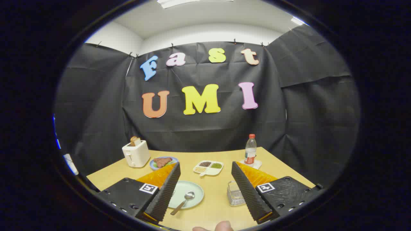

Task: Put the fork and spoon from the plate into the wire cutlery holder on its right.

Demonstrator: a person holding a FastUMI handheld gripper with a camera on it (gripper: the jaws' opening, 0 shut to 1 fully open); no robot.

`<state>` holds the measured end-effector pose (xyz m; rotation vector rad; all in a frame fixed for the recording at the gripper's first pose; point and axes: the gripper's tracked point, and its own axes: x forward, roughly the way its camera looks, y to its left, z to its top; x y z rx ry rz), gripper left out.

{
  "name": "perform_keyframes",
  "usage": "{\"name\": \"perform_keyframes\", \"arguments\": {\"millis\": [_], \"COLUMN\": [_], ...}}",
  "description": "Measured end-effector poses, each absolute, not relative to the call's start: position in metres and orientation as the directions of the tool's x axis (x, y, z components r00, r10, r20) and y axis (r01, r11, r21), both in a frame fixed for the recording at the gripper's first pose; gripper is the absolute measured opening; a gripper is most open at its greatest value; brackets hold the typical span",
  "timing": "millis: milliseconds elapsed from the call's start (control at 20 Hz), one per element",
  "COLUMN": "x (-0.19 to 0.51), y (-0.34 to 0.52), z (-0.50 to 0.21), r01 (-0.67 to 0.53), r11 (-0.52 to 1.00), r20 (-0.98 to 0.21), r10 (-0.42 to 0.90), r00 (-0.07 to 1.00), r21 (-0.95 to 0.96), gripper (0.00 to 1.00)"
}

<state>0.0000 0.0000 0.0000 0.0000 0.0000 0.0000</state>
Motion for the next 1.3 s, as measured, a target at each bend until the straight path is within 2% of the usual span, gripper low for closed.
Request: {"name": "perform_keyframes", "arguments": {"millis": [900,1050,1300], "x": [-0.009,-0.005,0.006], "y": [0.017,0.023,0.037], "z": [-0.005,-0.015,-0.048], "r01": [-0.019,-0.035,-0.069], "r11": [1.000,0.999,0.998], "r20": [-0.046,-0.099,-0.330], "r10": [0.018,0.033,0.061], "r00": [0.999,0.995,0.942], "r21": [-0.014,-0.022,-0.012], "gripper": [0.96,0.96,0.96]}}
